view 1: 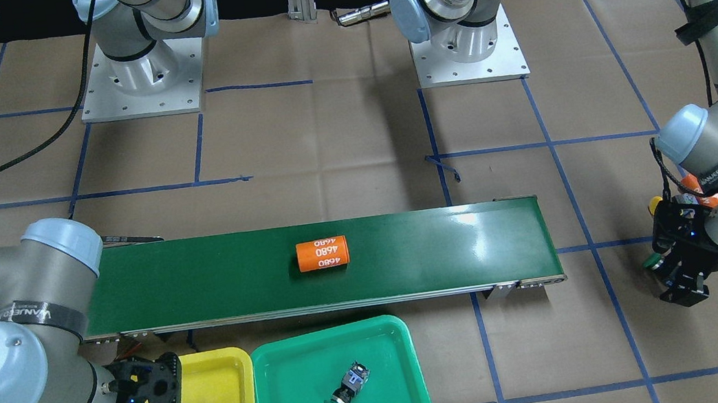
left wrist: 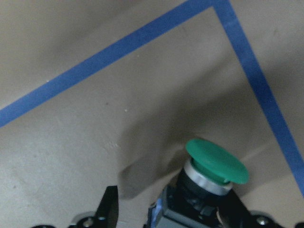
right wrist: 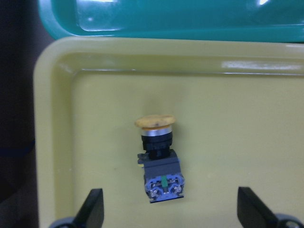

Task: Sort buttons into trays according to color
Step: 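Drop yellow button into yellow tray with right while left grasps green button, then place the green button on the belt with the left gripper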

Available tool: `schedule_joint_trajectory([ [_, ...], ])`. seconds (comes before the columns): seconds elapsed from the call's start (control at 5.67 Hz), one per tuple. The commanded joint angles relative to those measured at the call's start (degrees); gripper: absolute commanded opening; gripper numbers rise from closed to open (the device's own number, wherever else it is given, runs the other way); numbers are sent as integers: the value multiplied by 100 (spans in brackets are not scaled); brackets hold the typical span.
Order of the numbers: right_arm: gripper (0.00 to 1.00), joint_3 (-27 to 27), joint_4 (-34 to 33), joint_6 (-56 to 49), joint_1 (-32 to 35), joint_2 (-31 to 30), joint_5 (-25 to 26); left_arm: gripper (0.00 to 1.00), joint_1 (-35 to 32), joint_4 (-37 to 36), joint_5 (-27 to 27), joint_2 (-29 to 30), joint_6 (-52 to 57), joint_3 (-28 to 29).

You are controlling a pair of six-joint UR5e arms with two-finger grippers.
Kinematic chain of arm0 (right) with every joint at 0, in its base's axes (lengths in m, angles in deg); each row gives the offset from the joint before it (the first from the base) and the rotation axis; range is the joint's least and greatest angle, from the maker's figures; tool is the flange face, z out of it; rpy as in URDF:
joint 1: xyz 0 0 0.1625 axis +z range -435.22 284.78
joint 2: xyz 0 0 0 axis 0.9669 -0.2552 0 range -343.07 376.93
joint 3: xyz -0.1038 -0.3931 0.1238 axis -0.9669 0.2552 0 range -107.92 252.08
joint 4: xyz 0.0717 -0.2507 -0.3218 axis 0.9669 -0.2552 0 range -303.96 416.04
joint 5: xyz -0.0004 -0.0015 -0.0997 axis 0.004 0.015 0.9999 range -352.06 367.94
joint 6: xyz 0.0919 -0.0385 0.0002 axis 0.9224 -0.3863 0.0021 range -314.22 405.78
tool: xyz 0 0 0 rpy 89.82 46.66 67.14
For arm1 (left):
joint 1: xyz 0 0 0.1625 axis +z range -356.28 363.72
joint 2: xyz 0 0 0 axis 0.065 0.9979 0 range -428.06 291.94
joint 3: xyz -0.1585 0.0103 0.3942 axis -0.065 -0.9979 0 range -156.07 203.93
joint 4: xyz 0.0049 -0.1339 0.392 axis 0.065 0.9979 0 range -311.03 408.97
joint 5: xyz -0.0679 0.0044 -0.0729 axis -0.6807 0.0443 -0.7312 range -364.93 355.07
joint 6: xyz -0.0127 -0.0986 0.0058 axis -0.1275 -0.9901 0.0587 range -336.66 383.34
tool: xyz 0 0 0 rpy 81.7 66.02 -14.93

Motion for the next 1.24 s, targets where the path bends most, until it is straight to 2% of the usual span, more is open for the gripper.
schedule_joint_trajectory([
  [0.0,100,-125,1270,574,2,-936,164,15,12,-21,-24,-25,-63,-5],
  [0.18,100,-492,1651,892,150,-1611,218,6,-14,-12,-15,-86,-133,4],
  [0.35,100,-1139,1663,1182,256,-2375,323,5,-32,101,3,-252,-551,-5],
  [0.53,100,-1972,1524,1185,274,-3018,420,7,-49,807,-6,-680,-1199,-66],
  [0.71,100,-2259,1479,1194,274,-3364,429,7,-241,1014,-15,-1154,-1876,-423],
  [1.06,100,-2122,1479,1185,309,-3341,526,7,-1038,1042,38,-1807,-3762,-961],
])
